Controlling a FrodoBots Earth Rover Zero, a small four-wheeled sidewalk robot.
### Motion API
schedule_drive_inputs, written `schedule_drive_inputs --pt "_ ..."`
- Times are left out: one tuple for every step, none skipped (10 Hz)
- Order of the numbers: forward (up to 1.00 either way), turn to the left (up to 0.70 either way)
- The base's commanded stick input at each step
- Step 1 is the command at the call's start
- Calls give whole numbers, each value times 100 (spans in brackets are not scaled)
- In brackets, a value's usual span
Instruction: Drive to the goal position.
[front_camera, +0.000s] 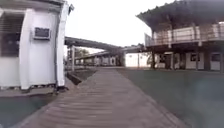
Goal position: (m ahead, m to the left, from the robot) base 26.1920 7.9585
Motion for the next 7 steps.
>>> schedule_drive_inputs --pt "70 0" --pt "70 0" --pt "70 0" --pt "70 0" --pt "70 0" --pt "70 0" --pt "70 0"
